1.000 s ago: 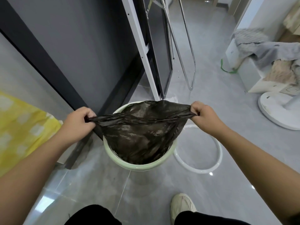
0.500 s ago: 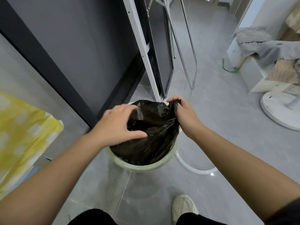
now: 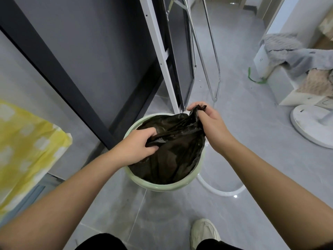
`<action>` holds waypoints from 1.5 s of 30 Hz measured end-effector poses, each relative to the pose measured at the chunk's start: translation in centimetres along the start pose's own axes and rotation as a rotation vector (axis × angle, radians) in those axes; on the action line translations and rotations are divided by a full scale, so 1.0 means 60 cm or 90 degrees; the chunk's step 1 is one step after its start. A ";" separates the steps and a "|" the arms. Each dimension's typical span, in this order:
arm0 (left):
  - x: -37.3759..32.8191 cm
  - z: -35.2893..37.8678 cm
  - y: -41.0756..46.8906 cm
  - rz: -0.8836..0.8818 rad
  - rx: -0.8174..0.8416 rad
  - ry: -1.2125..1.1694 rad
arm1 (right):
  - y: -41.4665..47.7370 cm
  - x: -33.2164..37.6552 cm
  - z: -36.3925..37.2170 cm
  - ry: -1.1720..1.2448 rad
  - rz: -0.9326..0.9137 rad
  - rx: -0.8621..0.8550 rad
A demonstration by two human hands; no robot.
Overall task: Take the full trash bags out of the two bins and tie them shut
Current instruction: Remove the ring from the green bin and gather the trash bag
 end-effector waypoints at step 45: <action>0.022 -0.088 -0.024 -0.011 0.050 0.120 | 0.025 -0.002 0.134 -0.143 -0.033 0.134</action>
Point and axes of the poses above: each hand's wrist, its own y-axis towards the middle knuckle, its own z-axis out of the palm, x = y × z, the point moved 3 cm from there along y, towards the middle knuckle, and after that the axes turned 1 degree about -y, right-handed, at the moved point
